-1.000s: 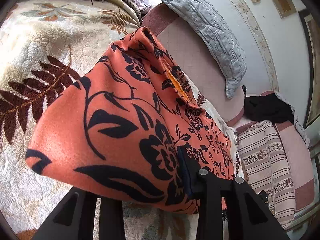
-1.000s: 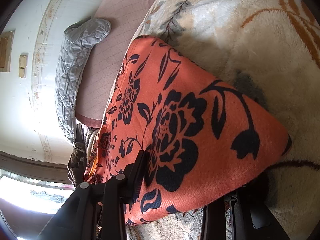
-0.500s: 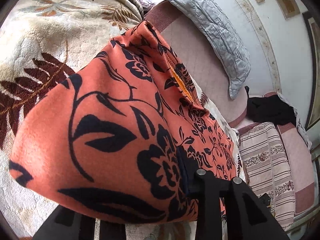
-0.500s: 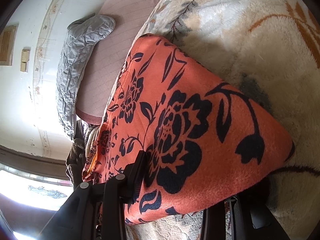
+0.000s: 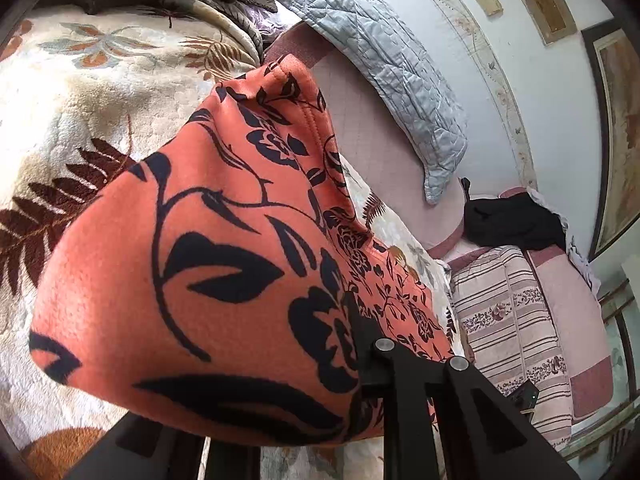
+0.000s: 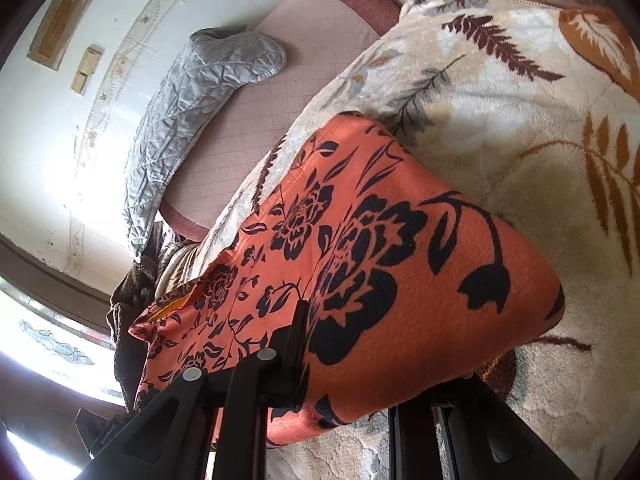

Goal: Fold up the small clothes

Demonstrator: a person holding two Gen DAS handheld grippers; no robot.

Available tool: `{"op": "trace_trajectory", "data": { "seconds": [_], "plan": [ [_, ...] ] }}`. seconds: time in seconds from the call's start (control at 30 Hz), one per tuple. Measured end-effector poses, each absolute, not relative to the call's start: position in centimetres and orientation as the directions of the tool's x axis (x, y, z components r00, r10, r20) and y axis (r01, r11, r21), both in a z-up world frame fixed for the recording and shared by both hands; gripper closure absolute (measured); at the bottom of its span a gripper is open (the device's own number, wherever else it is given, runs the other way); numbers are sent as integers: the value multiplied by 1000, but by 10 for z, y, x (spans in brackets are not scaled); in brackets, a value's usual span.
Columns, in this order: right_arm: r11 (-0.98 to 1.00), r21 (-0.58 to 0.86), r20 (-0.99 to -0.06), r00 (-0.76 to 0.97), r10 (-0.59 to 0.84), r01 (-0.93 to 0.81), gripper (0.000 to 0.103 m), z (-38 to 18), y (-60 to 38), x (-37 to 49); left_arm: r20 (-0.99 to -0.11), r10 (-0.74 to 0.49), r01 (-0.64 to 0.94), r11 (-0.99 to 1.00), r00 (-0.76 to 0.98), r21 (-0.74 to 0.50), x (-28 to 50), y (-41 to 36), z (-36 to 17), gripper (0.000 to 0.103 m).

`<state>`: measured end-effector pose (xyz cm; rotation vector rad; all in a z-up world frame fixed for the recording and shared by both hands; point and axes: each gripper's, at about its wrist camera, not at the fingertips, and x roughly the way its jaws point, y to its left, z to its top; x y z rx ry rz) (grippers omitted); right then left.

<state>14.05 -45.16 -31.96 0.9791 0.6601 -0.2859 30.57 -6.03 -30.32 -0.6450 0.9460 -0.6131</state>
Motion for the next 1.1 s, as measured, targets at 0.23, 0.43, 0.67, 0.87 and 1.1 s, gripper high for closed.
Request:
{"op": "trace_trajectory", "data": {
  "seconds": [0.23,0.43,0.67,0.87,1.1],
  "plan": [
    [665,590,-645,763,46,459,86,-289,-424,107,-559,-713,186,672,423,-716,268,-41,-293,85],
    [674,587,-657,750,75,447,86,-299,-400,54,-638,-679,173,722,362,-670,223,-24,-305,84],
    [540,636,-733,651,199,552,69,-335,-412,31,-741,-625,130,779,246,-613,201,-17,-323,76],
    [492,668,-708,680,190,558,34,-312,-428,-19,-772,-550,291,832,319,-473,164,-9,-274,74],
    [574,676,-626,771,117,462,37,-259,-431,-28,-700,-536,460,827,473,-323,156,-28,-209,66]
  ]
}}
